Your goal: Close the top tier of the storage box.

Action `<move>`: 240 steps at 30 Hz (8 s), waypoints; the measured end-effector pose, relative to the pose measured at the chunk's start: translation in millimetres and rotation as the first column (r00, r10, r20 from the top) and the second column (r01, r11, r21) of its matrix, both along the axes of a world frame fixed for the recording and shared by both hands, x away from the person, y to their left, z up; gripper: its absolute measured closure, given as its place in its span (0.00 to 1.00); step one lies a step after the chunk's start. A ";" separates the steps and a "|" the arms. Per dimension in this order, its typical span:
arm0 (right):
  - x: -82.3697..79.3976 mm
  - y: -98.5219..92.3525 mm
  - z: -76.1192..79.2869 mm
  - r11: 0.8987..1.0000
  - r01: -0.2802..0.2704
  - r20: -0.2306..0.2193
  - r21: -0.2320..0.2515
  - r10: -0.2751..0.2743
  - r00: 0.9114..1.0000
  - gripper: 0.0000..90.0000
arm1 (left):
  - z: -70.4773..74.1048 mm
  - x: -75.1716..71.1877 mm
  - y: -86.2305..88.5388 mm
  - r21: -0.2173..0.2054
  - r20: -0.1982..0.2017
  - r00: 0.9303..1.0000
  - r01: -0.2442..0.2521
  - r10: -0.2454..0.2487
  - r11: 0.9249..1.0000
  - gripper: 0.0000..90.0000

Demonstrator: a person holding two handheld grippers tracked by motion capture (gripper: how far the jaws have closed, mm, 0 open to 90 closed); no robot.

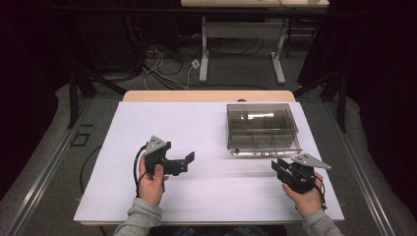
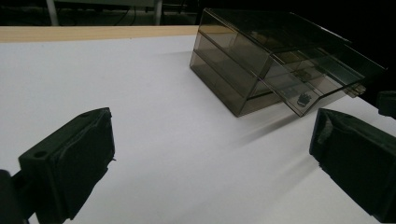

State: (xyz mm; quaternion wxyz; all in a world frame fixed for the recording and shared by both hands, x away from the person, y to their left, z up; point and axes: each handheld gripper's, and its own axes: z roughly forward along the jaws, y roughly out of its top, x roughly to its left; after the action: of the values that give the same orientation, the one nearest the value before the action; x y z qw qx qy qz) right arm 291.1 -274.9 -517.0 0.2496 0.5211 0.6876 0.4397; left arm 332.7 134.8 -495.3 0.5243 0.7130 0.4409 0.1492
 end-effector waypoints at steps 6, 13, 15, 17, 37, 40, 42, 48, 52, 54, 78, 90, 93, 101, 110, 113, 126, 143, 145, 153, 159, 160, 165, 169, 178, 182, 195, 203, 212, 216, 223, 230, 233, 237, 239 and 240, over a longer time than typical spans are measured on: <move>4.4 3.2 -0.8 1.000 0.013 -0.009 -0.017 -0.013 1.000 0.96 | -0.1 0.0 0.3 -0.002 0.003 1.000 -0.003 0.003 1.000 0.01; 9.2 2.0 -1.7 0.999 0.025 -0.022 -0.027 -0.026 0.999 1.00 | -0.5 0.3 0.7 -0.001 0.000 1.000 -0.004 0.004 1.000 0.01; 11.4 2.0 -2.4 0.999 0.021 -0.021 -0.032 -0.022 1.000 1.00 | -0.8 0.6 1.0 0.000 0.000 1.000 -0.004 0.004 1.000 0.01; 13.4 3.0 -3.1 0.999 0.024 -0.027 -0.036 -0.025 0.999 1.00 | -0.9 0.6 1.1 0.000 -0.001 1.000 -0.004 0.004 1.000 0.01; 27.1 4.9 -7.0 0.999 0.030 -0.049 -0.037 -0.032 0.998 1.00 | -1.8 1.1 0.8 0.000 -0.001 1.000 -0.004 0.004 1.000 0.01; 27.6 5.8 -6.5 0.999 0.034 -0.057 -0.023 -0.035 0.998 1.00 | -2.1 1.2 0.6 0.003 -0.003 1.000 -0.003 0.003 1.000 0.01; 28.6 5.2 -6.5 0.999 0.029 -0.048 -0.031 -0.031 0.998 1.00 | -2.4 1.2 0.3 0.003 -0.004 1.000 -0.003 0.003 1.000 0.01; 31.3 6.8 -5.6 0.999 0.031 -0.050 -0.031 -0.033 0.998 1.00 | -2.4 1.3 0.3 0.003 -0.004 1.000 -0.003 0.003 1.000 0.01; 34.1 6.8 -5.3 0.999 0.035 -0.047 -0.033 -0.037 0.998 1.00 | -2.7 1.4 0.4 0.003 -0.005 1.000 -0.004 0.004 1.000 0.01; 35.0 7.4 -4.7 0.999 0.043 -0.047 -0.032 -0.044 0.998 1.00 | -2.9 1.6 0.3 0.004 -0.006 1.000 -0.004 0.004 1.000 0.01; 51.9 8.3 -0.8 0.997 0.072 -0.037 -0.014 -0.073 0.997 1.00 | -3.0 1.9 0.9 0.004 -0.005 1.000 -0.005 0.005 1.000 0.01; 58.2 8.3 2.1 0.996 0.089 -0.032 -0.009 -0.089 0.996 1.00 | -2.9 1.9 1.1 0.005 -0.005 1.000 -0.004 0.004 1.000 0.01; 60.3 7.4 2.7 0.996 0.088 -0.031 -0.017 -0.088 0.996 1.00 | -3.0 2.1 1.4 0.005 -0.005 1.000 -0.004 0.004 1.000 0.01; 68.6 9.5 2.4 0.995 0.099 -0.030 -0.005 -0.099 0.995 1.00 | -3.4 2.5 1.8 0.001 -0.008 1.000 -0.008 0.008 1.000 0.01; 77.4 9.1 -1.5 0.994 0.113 -0.044 -0.004 -0.113 0.993 1.00 | -3.4 3.4 3.0 -0.001 -0.007 1.000 -0.009 0.009 1.000 0.01; 79.9 8.2 -2.6 0.993 0.122 -0.048 0.002 -0.122 0.991 1.00 | -3.9 3.7 3.1 -0.004 -0.013 1.000 -0.009 0.008 1.000 0.01; 87.8 4.2 -4.2 0.988 0.155 -0.044 0.020 -0.154 0.987 1.00 | -3.8 3.6 3.5 -0.003 -0.012 1.000 -0.010 0.010 1.000 0.01; 84.2 9.1 -1.5 0.989 0.145 -0.018 0.024 -0.144 0.989 1.00 | -4.9 5.1 3.1 -0.007 -0.018 1.000 -0.012 0.012 1.000 0.01; 82.3 9.4 0.0 0.989 0.144 -0.012 0.028 -0.144 0.990 0.98 | -5.3 5.4 3.1 -0.003 -0.018 1.000 -0.010 0.010 1.000 0.01; 75.8 11.2 3.5 0.992 0.123 0.007 0.016 -0.123 0.992 0.81 | -6.1 5.6 3.2 0.004 -0.016 1.000 -0.009 0.009 1.000 0.01; 74.6 9.3 4.9 0.993 0.113 0.003 0.027 -0.113 0.994 0.71 | -5.5 5.3 2.6 -0.001 -0.017 1.000 -0.011 0.011 1.000 0.01; 74.7 8.6 5.0 0.993 0.111 0.007 0.026 -0.111 0.994 0.69 | -5.5 5.3 2.8 -0.002 -0.017 1.000 -0.012 0.012 1.000 0.01; 73.5 8.9 6.3 0.994 0.098 0.002 0.044 -0.098 0.995 0.56 | -5.4 5.3 2.9 -0.001 -0.017 1.000 -0.011 0.011 1.000 0.01; 71.8 12.2 8.0 0.996 0.067 0.007 0.057 -0.067 0.998 0.51 | -5.0 4.5 3.4 -0.001 -0.020 1.000 -0.009 0.009 1.000 0.01; 64.0 16.8 16.5 0.999 0.015 0.011 0.035 -0.015 1.000 0.49 | -4.1 4.6 5.0 -0.006 -0.017 1.000 -0.011 0.011 1.000 0.01; 60.0 15.2 20.0 0.999 0.000 0.001 0.047 0.000 1.000 0.50 | -3.9 4.7 4.9 -0.006 -0.019 1.000 -0.012 0.012 1.000 0.01; 42.1 10.5 31.8 0.998 -0.062 0.012 0.003 0.062 0.998 0.30 | 2.2 6.0 0.6 -0.008 -0.012 1.000 -0.005 0.005 1.000 0.01; 31.3 14.0 31.7 0.992 -0.127 0.039 -0.012 0.127 0.991 0.16 | 5.8 4.0 0.9 0.006 -0.002 1.000 0.000 0.000 1.000 0.01; 21.5 19.1 26.4 0.990 -0.138 0.024 -0.024 0.139 0.990 0.14 | 11.3 -3.2 14.2 0.012 0.011 1.000 -0.017 0.016 1.000 0.01; 17.1 21.3 23.4 0.988 -0.150 0.019 -0.032 0.150 0.988 0.14 | 11.3 -6.1 22.8 0.017 0.011 1.000 -0.029 0.029 0.999 0.01; 13.0 23.1 17.4 0.988 -0.154 0.017 -0.034 0.154 0.988 0.14 | 4.4 -10.3 40.0 0.018 0.005 0.998 -0.059 0.059 0.998 0.01; 13.3 20.3 8.8 0.990 -0.141 0.009 -0.033 0.141 0.990 0.14 | -3.2 -12.4 55.5 0.006 -0.007 0.995 -0.095 0.095 0.995 0.01; 14.6 19.3 3.9 0.991 -0.131 -0.003 -0.033 0.131 0.991 0.14 | -5.6 -12.2 59.0 0.004 -0.011 0.995 -0.100 0.100 0.995 0.01; 15.7 17.1 -0.7 0.992 -0.126 -0.007 -0.030 0.125 0.992 0.14 | -8.7 -11.3 63.6 0.009 -0.018 0.994 -0.111 0.111 0.994 0.01; 16.0 16.3 -2.6 0.993 -0.114 -0.013 -0.029 0.114 0.993 0.14 | -10.3 -10.9 65.5 0.008 -0.018 0.993 -0.116 0.116 0.993 0.01; 16.6 15.4 -3.8 0.993 -0.117 -0.012 -0.032 0.117 0.993 0.14 | -11.2 -10.8 66.6 0.007 -0.021 0.993 -0.120 0.120 0.993 0.01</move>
State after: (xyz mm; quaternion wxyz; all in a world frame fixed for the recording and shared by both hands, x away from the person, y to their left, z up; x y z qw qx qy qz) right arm 307.7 -259.6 -520.8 0.2284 0.4780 0.7253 0.4396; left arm 321.9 201.4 -506.5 0.5077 0.6881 0.4883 0.1739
